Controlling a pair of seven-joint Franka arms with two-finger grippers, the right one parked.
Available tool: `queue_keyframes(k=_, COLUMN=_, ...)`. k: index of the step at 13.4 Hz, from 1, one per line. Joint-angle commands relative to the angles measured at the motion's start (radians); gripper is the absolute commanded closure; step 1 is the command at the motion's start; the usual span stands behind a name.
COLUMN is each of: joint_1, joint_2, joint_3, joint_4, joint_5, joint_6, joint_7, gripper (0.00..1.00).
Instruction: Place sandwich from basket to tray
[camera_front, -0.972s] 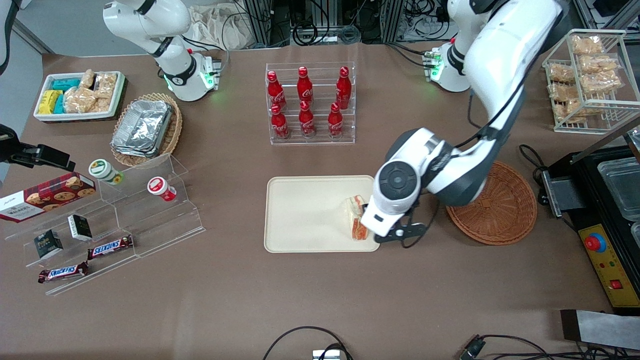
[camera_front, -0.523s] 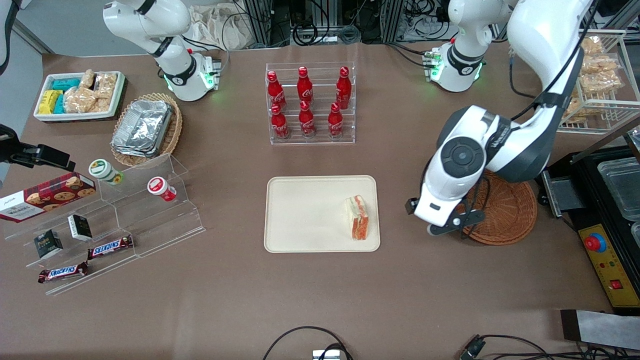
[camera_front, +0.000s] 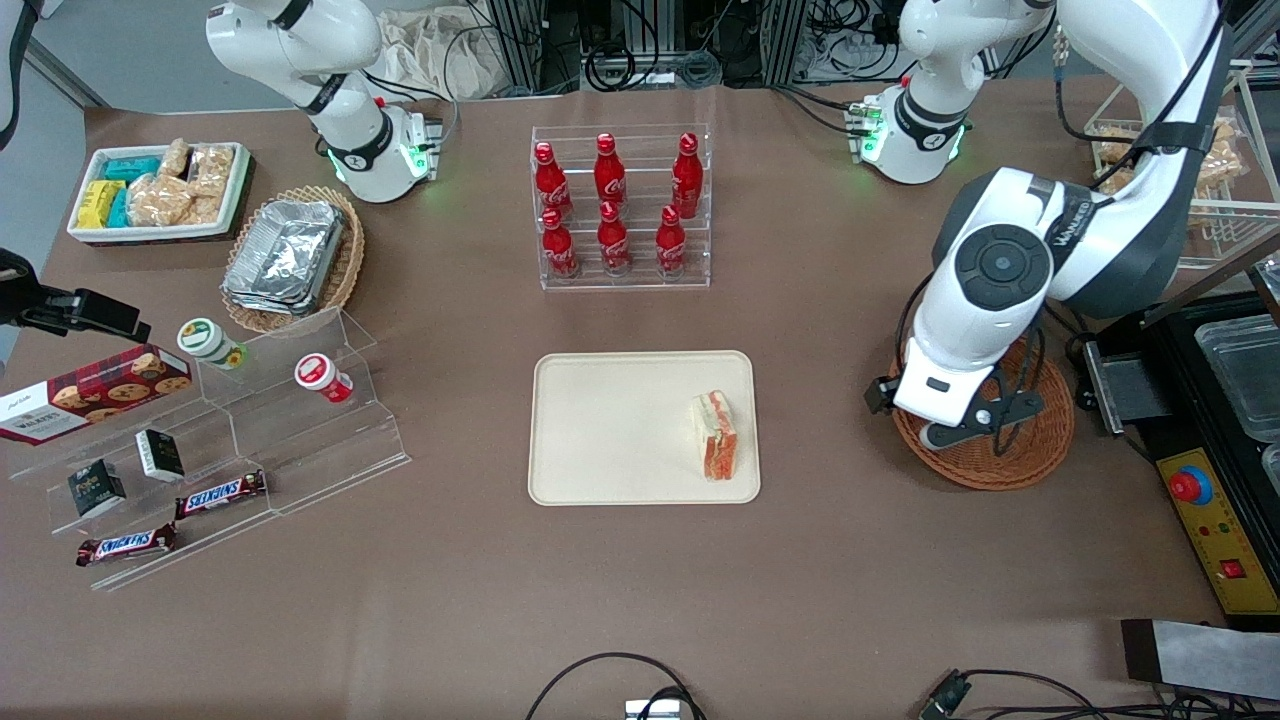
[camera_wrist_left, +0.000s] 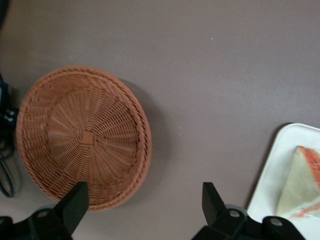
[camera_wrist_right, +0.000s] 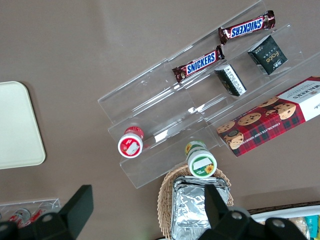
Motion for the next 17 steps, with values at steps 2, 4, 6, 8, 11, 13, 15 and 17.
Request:
queue_keyframes(k=2, joint_1=0.052, joint_2=-0.080, joint_3=0.056, joint_4=0.019, joint_5=-0.128, joint_6=-0.003, joint_7=0.199, gripper=0.00)
queue_keyframes(k=4, joint_1=-0.090, joint_2=-0.148, joint_3=0.297, joint_4=0.005, joint_5=-0.222, joint_6=-0.014, joint_7=0.380, gripper=0.00)
queue_keyframes(k=6, joint_1=-0.276, joint_2=-0.176, joint_3=0.551, joint_4=0.005, joint_5=-0.309, joint_6=-0.035, joint_7=0.515, gripper=0.00)
queue_keyframes(k=8, joint_1=-0.286, joint_2=-0.200, joint_3=0.601, joint_4=0.009, joint_5=-0.330, joint_6=-0.043, joint_7=0.557, gripper=0.00)
queue_keyframes(k=11, joint_1=-0.283, joint_2=-0.194, joint_3=0.644, joint_4=0.057, joint_5=-0.330, joint_6=-0.075, joint_7=0.571, gripper=0.00)
queue_keyframes(k=13, joint_1=-0.283, joint_2=-0.190, joint_3=0.645, joint_4=0.077, joint_5=-0.328, joint_6=-0.121, joint_7=0.569, gripper=0.00)
queue_keyframes(k=15, joint_1=-0.274, joint_2=-0.167, joint_3=0.645, joint_4=0.156, joint_5=-0.328, joint_6=-0.267, joint_7=0.577, gripper=0.00)
queue_keyframes(k=17, joint_1=-0.266, joint_2=-0.176, joint_3=0.645, joint_4=0.173, joint_5=-0.324, joint_6=-0.313, joint_7=0.624, gripper=0.00)
